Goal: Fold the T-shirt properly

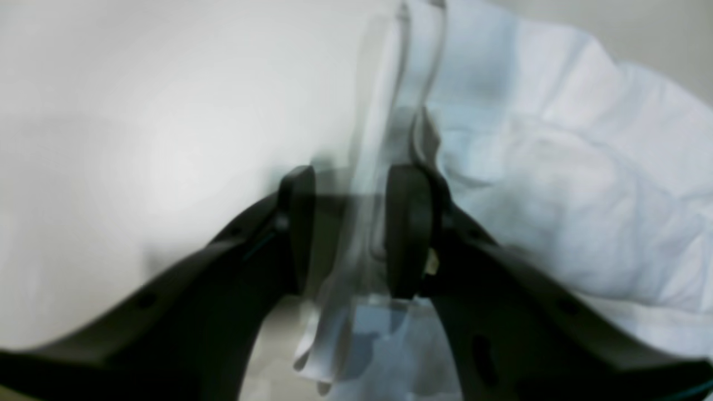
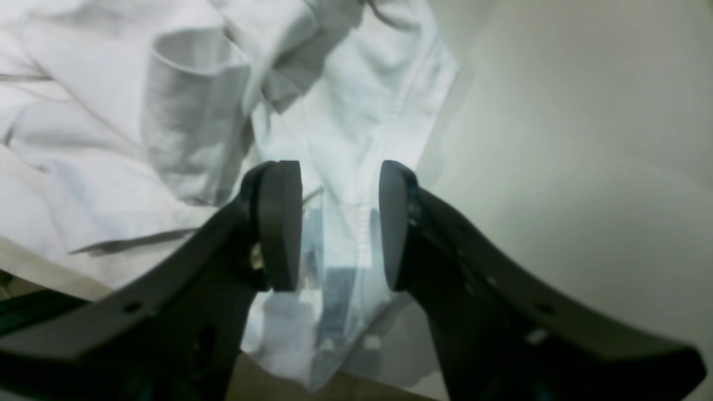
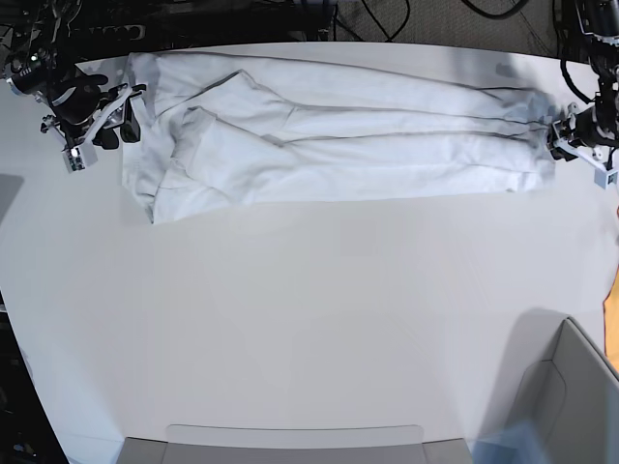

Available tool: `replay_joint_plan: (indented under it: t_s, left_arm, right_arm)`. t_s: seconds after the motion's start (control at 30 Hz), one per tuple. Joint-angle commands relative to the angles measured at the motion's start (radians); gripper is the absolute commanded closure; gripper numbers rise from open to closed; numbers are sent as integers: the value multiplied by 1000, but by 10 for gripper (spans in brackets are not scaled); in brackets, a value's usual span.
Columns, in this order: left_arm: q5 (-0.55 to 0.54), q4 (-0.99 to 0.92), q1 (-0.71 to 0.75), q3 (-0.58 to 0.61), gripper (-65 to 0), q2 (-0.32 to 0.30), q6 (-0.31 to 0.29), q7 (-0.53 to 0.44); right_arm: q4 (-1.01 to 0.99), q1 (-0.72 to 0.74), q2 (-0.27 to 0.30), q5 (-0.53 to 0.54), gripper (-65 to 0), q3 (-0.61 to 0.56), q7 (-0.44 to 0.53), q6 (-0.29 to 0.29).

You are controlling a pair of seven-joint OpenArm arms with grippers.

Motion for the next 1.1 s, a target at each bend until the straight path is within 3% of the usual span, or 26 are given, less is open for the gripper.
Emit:
replay_joint_plan:
  t_s: [0.0,0.07,0.17,0.27,0.33,0.5,0.67,0.83,0.87,1.07]
  left_arm:
    - [32,-8,12,9,-226,18,13,38]
    - [28,-8,14,9,-226,41,10,41]
    - [32,-8,28,58,-215,48,-77,60]
    - [34,-11,29,116,-122,35,-243,66]
    - [34,-12,31,118,-2,36,-294,66]
    - [35,-62,31,83,0,35,-349,58]
    - [35,-68,32,-210,0,44,-375,69]
    - [26,-49,24,-413,0,36,-395,187]
    - [26,-40,24,-439,0,36,-416,206]
    - [25,49,24,-551,0,44,-417,298]
  right_arm:
    - [6,7,17,7,-235,5,18,5]
    - [1,7,17,7,-235,5,20,5]
    - [0,7,17,7,-235,7,20,5]
    - [-2,7,18,7,-235,12,21,5]
    - [-2,7,22,7,-235,13,21,5]
    - [-2,7,31,7,-235,13,21,5]
    - [1,8,31,7,-235,13,21,5]
    - [1,8,31,7,-235,13,21,5]
    - [1,8,31,7,-235,13,21,5]
    - [3,16,31,7,-235,13,18,5]
